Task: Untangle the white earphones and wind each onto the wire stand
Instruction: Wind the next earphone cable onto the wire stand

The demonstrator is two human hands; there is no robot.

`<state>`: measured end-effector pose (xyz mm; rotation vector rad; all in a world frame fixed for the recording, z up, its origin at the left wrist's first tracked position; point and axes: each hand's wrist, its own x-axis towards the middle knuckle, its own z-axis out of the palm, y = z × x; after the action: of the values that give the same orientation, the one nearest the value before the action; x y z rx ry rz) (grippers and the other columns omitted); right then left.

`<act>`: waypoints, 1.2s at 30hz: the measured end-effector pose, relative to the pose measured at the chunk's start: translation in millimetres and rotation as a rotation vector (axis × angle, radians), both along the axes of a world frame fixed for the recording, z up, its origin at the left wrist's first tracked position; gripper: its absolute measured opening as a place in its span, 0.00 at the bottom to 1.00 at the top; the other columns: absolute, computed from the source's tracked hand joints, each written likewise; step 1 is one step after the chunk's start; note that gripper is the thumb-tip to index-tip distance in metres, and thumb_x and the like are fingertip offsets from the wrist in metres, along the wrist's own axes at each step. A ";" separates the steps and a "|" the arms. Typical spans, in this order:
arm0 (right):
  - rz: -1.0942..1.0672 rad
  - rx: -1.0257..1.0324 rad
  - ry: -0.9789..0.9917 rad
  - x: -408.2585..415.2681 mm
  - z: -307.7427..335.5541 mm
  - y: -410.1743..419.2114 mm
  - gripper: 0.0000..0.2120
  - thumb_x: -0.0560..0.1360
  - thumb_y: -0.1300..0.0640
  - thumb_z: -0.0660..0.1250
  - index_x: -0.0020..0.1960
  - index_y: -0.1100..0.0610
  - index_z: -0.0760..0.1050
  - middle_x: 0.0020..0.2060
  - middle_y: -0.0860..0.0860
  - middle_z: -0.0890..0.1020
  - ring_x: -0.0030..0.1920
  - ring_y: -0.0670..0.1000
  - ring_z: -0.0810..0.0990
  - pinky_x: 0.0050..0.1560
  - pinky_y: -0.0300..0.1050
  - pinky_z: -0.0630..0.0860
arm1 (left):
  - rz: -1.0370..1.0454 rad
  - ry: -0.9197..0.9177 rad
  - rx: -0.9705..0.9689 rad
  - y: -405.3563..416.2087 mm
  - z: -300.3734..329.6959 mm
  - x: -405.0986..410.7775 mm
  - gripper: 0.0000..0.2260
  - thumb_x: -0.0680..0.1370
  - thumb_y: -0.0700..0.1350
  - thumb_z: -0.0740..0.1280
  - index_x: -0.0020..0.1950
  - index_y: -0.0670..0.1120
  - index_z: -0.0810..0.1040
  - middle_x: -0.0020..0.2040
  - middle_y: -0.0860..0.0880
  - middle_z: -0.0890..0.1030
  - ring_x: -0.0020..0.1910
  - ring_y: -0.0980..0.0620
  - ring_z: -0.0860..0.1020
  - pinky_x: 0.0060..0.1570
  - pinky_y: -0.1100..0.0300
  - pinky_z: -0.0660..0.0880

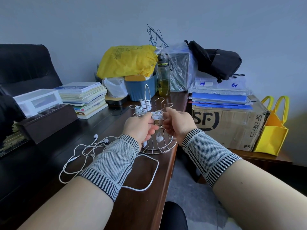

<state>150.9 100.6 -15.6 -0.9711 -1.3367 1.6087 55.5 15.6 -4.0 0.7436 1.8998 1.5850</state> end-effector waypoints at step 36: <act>-0.026 0.796 -1.134 -32.1 -64.8 -9.9 0.26 0.72 0.36 0.62 0.64 0.51 0.67 0.61 0.49 0.73 0.65 0.54 0.68 0.65 0.55 0.68 | -0.014 0.826 -0.325 -6.3 -67.7 -64.6 0.12 0.79 0.48 0.65 0.61 0.51 0.79 0.58 0.53 0.81 0.58 0.52 0.78 0.60 0.57 0.73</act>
<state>118.8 90.7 -80.4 -1.3727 -2.3942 0.2537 -9.2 9.3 -71.6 1.3924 2.6144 0.9623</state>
